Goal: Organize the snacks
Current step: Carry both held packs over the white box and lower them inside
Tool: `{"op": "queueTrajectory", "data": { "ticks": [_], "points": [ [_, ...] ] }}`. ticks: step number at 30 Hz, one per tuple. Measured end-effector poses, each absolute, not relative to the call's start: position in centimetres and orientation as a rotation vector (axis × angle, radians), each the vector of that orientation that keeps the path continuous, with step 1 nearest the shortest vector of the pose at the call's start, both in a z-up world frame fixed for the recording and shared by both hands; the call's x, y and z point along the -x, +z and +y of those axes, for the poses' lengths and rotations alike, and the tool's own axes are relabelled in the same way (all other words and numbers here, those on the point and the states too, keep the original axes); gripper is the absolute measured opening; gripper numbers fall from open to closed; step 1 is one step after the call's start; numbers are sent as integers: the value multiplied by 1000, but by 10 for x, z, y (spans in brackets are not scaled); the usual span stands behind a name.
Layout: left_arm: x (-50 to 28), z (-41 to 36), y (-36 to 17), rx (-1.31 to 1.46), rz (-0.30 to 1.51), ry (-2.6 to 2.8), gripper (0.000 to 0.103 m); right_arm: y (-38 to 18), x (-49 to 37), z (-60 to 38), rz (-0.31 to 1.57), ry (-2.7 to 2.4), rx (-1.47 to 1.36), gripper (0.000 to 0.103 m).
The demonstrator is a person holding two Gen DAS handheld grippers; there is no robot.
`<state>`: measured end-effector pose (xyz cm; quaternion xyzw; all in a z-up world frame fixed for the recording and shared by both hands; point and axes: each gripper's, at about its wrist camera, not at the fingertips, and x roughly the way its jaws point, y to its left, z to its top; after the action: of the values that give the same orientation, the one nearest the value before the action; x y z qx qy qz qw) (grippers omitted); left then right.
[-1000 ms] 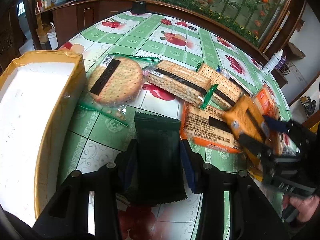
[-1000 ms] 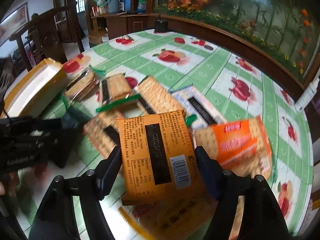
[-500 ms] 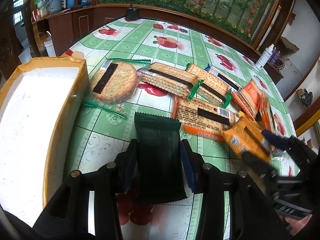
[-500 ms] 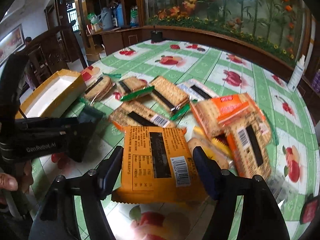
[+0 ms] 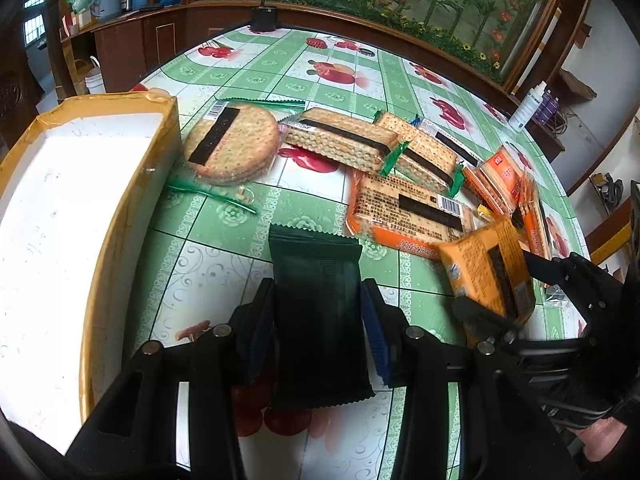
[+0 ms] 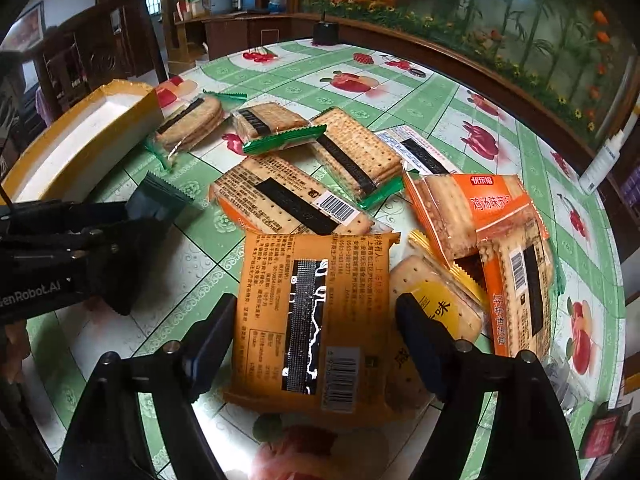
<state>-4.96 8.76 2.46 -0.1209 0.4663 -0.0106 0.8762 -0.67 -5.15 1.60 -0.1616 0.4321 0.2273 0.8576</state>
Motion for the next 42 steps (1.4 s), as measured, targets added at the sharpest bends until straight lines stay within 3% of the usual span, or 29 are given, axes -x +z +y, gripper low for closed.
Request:
{"op": "queueTrajectory", "data": {
  "ticks": [19,33,42],
  "points": [
    [79,102,78,163,871,-25,45,64,31,-29,808,627,151,70],
    [84,187,111,161,818,107,45,90,26,54,763,788,164,70],
    [69,248,104,177,838,216,45,88,17,111,776,866,192,70]
  ]
}}
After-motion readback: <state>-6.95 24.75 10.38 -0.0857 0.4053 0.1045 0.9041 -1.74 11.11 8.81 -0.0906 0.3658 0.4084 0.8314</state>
